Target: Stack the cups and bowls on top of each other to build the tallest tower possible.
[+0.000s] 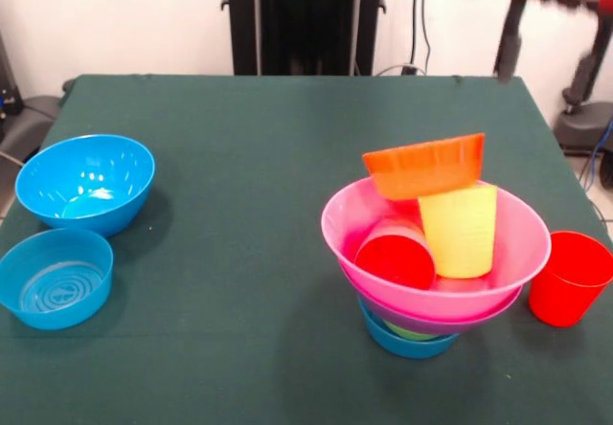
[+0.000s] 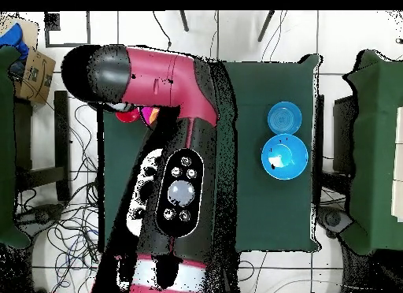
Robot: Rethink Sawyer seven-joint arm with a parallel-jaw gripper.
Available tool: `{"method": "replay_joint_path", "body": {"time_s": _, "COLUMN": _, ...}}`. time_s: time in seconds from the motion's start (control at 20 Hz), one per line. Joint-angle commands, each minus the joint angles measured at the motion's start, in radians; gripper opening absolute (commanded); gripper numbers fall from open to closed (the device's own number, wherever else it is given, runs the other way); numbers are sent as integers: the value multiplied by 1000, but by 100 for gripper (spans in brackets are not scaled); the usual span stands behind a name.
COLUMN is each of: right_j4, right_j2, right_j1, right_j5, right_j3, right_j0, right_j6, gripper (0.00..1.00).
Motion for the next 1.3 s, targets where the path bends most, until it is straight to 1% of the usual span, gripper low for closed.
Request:
{"method": "replay_joint_path", "body": {"time_s": 0.05, "right_j4": -61, "right_j2": 11, "right_j1": -110, "right_j5": 300, "right_j3": 28, "right_j0": -16, "right_j6": 11, "gripper": 100}}
{"method": "replay_joint_path", "body": {"time_s": 0.3, "right_j4": -63, "right_j2": 27, "right_j1": -117, "right_j5": 288, "right_j3": 38, "right_j0": -31, "right_j6": -11, "gripper": 100}}
{"method": "replay_joint_path", "body": {"time_s": 0.55, "right_j4": -59, "right_j2": 51, "right_j1": -108, "right_j5": 224, "right_j3": 65, "right_j0": -50, "right_j6": -31, "gripper": 100}}
{"method": "replay_joint_path", "body": {"time_s": 0.7, "right_j4": -65, "right_j2": 52, "right_j1": -111, "right_j5": 166, "right_j3": 90, "right_j0": -51, "right_j6": -29, "gripper": 100}}
{"method": "replay_joint_path", "body": {"time_s": 0.8, "right_j4": -92, "right_j2": 36, "right_j1": -118, "right_j5": 77, "right_j3": 118, "right_j0": -38, "right_j6": -22, "gripper": 100}}
{"method": "replay_joint_path", "body": {"time_s": 0.9, "right_j4": -136, "right_j2": 8, "right_j1": -121, "right_j5": -4, "right_j3": 126, "right_j0": -20, "right_j6": -13, "gripper": 100}}
{"method": "replay_joint_path", "body": {"time_s": 0.95, "right_j4": -173, "right_j2": -16, "right_j1": -120, "right_j5": -62, "right_j3": 121, "right_j0": -5, "right_j6": -4, "gripper": 100}}
{"method": "replay_joint_path", "body": {"time_s": 1.05, "right_j4": -207, "right_j2": -28, "right_j1": -125, "right_j5": -160, "right_j3": 133, "right_j0": 2, "right_j6": -9, "gripper": 100}}
{"method": "replay_joint_path", "body": {"time_s": 1.1, "right_j4": -208, "right_j2": -24, "right_j1": -131, "right_j5": -196, "right_j3": 146, "right_j0": 0, "right_j6": -9, "gripper": 100}}
{"method": "replay_joint_path", "body": {"time_s": 1.25, "right_j4": -205, "right_j2": 4, "right_j1": -146, "right_j5": -217, "right_j3": 161, "right_j0": -21, "right_j6": -50, "gripper": 100}}
{"method": "replay_joint_path", "body": {"time_s": 1.3, "right_j4": -208, "right_j2": 20, "right_j1": -157, "right_j5": -245, "right_j3": 172, "right_j0": -34, "right_j6": -79, "gripper": 100}}
